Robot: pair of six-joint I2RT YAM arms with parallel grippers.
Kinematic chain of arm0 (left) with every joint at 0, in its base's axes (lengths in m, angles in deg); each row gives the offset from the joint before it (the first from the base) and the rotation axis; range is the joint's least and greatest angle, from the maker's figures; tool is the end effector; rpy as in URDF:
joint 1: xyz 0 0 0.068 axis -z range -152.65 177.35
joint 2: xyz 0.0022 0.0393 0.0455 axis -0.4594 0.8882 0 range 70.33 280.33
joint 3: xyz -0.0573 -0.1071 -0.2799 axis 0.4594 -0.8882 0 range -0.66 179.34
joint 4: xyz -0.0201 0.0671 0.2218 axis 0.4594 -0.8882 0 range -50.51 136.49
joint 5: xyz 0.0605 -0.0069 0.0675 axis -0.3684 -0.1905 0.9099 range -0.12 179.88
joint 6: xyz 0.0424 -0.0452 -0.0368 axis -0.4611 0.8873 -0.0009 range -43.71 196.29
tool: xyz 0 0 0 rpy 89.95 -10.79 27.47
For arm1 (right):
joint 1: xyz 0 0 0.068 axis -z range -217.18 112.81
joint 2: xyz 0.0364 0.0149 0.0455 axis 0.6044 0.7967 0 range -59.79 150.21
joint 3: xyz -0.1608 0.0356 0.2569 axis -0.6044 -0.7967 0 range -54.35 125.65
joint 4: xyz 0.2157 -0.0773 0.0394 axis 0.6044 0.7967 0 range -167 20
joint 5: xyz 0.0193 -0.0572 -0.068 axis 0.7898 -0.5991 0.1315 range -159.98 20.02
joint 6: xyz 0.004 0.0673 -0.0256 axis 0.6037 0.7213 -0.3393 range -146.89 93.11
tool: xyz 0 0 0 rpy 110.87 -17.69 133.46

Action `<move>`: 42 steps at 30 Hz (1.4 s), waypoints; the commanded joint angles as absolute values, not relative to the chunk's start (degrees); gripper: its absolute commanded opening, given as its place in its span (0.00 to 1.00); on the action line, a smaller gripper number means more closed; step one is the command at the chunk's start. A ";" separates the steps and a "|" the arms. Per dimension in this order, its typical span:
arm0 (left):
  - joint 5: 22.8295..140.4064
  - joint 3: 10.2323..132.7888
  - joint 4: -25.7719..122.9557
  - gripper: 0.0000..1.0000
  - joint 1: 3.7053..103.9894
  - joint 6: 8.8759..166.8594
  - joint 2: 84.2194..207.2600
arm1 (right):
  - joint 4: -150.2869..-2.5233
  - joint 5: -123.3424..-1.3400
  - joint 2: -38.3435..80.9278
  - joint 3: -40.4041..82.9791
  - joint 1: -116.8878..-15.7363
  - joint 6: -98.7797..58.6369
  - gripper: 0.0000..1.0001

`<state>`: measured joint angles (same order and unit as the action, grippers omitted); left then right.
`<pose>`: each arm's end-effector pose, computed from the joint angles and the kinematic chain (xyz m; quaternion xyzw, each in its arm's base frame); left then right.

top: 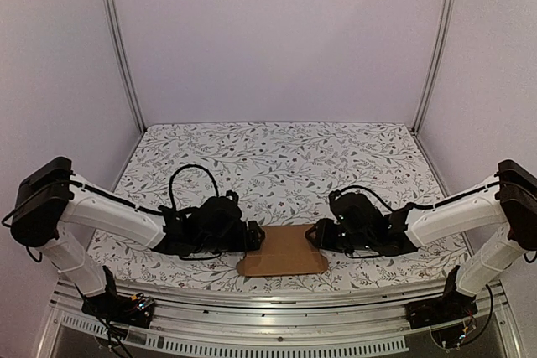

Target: Fold the paper box

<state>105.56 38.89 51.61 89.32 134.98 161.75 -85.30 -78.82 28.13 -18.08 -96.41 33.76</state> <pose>0.1536 -0.2543 0.1837 -0.0239 0.9220 -0.2545 0.2909 0.1541 0.2406 0.1889 0.0418 0.9151 0.3062 0.2590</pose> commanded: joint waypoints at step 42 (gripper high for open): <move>74.30 15.85 107.23 0.76 82.37 156.88 173.50 | -84.73 -83.76 27.38 -25.57 -96.21 33.39 0.00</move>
